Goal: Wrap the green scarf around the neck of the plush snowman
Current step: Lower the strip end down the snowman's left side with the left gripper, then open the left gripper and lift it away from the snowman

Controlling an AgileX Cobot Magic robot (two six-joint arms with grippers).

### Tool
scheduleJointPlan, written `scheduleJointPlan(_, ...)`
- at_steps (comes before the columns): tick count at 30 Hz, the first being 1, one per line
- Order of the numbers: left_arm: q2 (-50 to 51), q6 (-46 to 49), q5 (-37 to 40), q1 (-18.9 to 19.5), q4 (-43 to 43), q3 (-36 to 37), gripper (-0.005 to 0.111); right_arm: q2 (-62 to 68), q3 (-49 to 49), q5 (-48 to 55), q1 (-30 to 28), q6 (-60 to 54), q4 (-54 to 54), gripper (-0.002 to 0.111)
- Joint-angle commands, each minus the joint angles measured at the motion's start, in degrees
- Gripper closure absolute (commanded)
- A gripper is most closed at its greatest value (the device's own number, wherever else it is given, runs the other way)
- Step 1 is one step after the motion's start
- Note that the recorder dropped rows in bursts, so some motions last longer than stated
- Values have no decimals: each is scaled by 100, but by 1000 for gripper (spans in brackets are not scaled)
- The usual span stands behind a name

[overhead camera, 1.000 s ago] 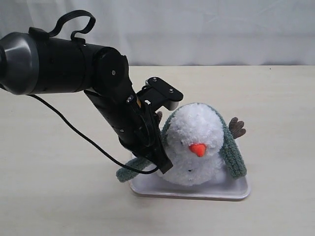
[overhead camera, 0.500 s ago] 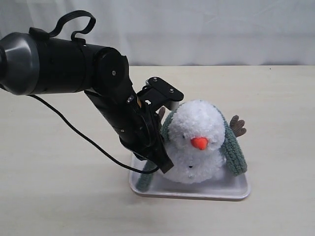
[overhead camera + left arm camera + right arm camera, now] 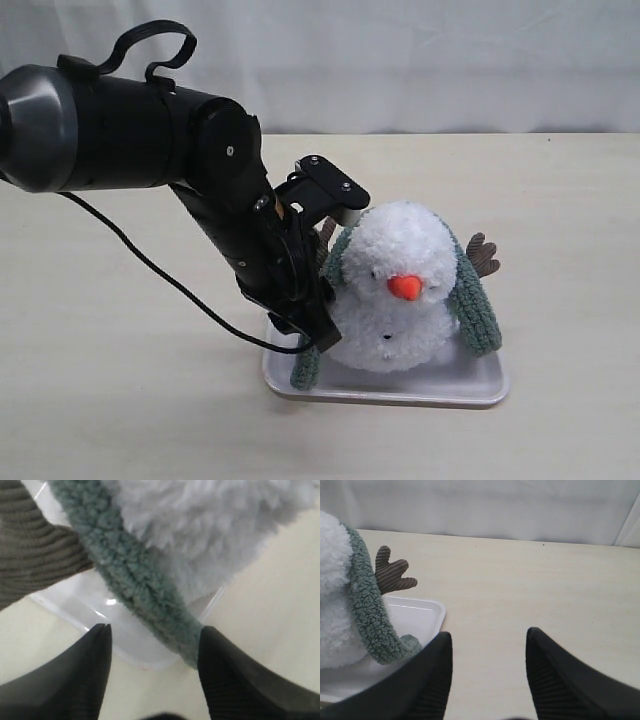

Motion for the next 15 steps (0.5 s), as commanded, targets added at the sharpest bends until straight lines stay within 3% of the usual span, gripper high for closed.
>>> scheduleJointPlan(1, -353, 21, -80, -2, 282, -2, 57, -26, 11, -30, -21, 5, 33, 64)
scheduleJointPlan(7, -880, 10, -825, -2, 262, -2, 57, -26, 11, -30, -21, 5, 33, 64)
scheduleJointPlan(11, -1059, 26, -1426, -12, -273, -2, 57, -26, 11, -30, -21, 5, 33, 64)
scheduleJointPlan(15, -1083, 960, -1690, -81, -910, -2, 57, -26, 11, -30, -21, 5, 33, 64)
